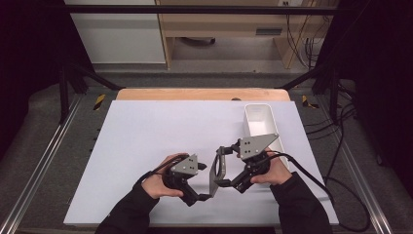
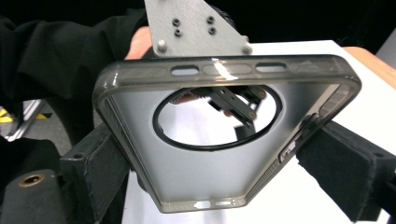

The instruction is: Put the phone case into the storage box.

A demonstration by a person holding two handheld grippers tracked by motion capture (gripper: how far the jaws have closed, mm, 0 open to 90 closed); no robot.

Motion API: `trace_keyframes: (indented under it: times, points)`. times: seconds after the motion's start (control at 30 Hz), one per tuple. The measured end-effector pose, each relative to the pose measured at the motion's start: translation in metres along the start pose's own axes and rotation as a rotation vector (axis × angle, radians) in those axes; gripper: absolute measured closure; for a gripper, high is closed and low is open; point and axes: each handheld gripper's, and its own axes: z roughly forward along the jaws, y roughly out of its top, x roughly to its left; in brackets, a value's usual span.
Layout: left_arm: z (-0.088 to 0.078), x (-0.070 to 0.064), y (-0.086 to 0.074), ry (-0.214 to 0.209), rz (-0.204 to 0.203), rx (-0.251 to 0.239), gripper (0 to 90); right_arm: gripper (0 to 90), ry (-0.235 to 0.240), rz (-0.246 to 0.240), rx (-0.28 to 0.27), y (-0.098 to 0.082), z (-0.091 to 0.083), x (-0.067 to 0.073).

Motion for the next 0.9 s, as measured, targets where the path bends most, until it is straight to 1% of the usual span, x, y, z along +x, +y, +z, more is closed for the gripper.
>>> trace_keyframes:
  times: [0.1, 0.2, 0.37, 0.47, 0.53, 0.63, 0.7, 0.8, 0.9]
  points:
    - [-0.006, 0.001, -0.003, 0.017, -0.012, -0.011, 4.5, 11.8, -0.032, 0.012, -0.001, 0.0, -0.003, -0.002]
    - [-0.014, 0.002, -0.007, 0.044, -0.033, -0.033, 4.4, 11.8, -0.054, 0.02, -0.007, 0.0, -0.007, -0.005]
    - [-0.026, 0.006, -0.016, 0.099, -0.064, -0.08, 4.9, 11.7, -0.105, 0.04, -0.009, 0.0, -0.014, -0.007]
    - [-0.035, 0.007, -0.023, 0.133, -0.093, -0.101, 4.8, 11.7, -0.139, 0.058, -0.009, 0.001, -0.018, -0.009]
    - [-0.041, 0.008, -0.028, 0.153, -0.106, -0.108, 4.7, 11.7, -0.159, 0.07, -0.013, 0.001, -0.021, -0.01]
    - [-0.05, 0.007, -0.035, 0.182, -0.128, -0.118, 4.9, 11.7, -0.192, 0.073, -0.026, 0.003, -0.024, -0.011]
    - [-0.056, 0.008, -0.04, 0.207, -0.14, -0.129, 5.0, 11.7, -0.215, 0.079, -0.03, 0.004, -0.026, -0.012]
    - [-0.067, 0.008, -0.048, 0.259, -0.158, -0.148, 5.2, 11.7, -0.246, 0.093, -0.036, 0.006, -0.03, -0.015]
    - [-0.075, 0.008, -0.054, 0.296, -0.176, -0.176, 5.1, 11.7, -0.268, 0.111, -0.047, 0.007, -0.033, -0.017]
